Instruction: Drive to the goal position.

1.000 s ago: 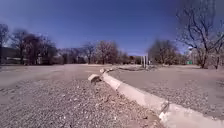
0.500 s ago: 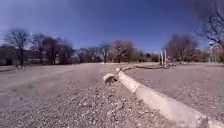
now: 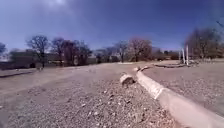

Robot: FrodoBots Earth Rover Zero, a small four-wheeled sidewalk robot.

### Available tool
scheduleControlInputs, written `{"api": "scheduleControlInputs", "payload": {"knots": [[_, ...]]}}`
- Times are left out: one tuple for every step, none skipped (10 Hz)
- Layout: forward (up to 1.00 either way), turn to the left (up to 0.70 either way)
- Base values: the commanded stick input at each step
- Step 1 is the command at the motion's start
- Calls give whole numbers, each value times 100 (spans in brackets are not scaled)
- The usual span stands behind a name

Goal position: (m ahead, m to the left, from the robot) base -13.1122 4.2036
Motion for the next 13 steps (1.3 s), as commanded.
{"api": "scheduleControlInputs", "payload": {"knots": [[70,27],[70,27],[70,27],[70,27],[70,27],[70,27],[70,27],[70,27],[70,27],[70,27],[70,27],[77,27],[89,27]]}}
